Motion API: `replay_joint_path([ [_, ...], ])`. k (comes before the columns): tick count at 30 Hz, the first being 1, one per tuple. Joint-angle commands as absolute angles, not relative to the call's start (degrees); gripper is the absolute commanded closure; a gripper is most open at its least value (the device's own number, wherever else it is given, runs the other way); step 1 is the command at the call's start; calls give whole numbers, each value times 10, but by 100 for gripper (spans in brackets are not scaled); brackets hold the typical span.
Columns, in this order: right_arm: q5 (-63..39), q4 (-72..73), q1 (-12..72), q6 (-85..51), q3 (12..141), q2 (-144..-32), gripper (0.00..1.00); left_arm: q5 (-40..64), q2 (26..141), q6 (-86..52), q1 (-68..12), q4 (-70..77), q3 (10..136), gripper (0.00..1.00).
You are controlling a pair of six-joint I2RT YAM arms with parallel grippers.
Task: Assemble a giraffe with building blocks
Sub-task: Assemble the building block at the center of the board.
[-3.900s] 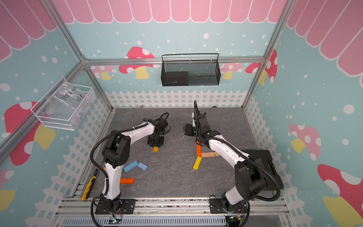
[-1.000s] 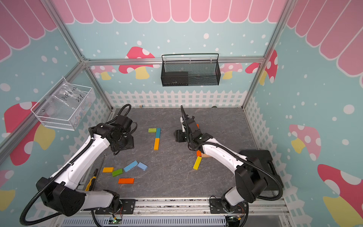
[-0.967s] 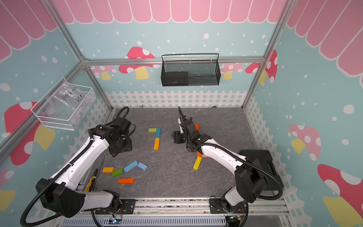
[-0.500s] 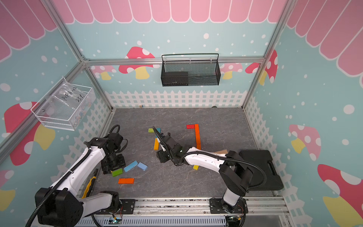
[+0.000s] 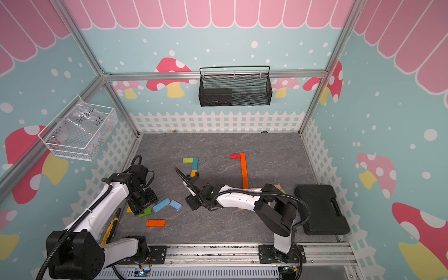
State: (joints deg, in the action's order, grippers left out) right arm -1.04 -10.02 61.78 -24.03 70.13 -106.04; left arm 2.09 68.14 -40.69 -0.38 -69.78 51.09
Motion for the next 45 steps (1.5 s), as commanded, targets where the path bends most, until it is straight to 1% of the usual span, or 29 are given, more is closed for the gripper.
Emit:
replay_joint_path([
  [1, 1, -141, 641, -197, 759, -1112, 33, 47, 626, -440, 3, -685, 542, 34],
  [4, 15, -176, 650, -189, 811, -1156, 30, 52, 582, -445, 9, -701, 577, 34],
  [10, 42, -238, 651, -185, 906, -1229, 27, 63, 533, -440, 18, -739, 632, 34],
  [19, 36, -285, 663, -185, 993, -1294, 27, 82, 507, -427, 29, -764, 669, 34],
  [25, 31, -312, 674, -190, 1045, -1330, 28, 97, 500, -421, 32, -765, 672, 34],
  [29, 41, -330, 674, -203, 1065, -1352, 31, 127, 495, -416, 32, -752, 664, 34],
  [35, 53, -347, 674, -229, 1072, -1361, 41, 197, 483, -427, 30, -707, 638, 35],
  [41, 67, -378, 674, -255, 1084, -1370, 51, 225, 468, -426, 20, -662, 636, 35],
  [43, 70, -394, 674, -263, 1101, -1381, 51, 233, 466, -421, 17, -649, 638, 35],
  [45, 75, -417, 674, -272, 1125, -1396, 54, 245, 463, -416, 16, -637, 639, 35],
])
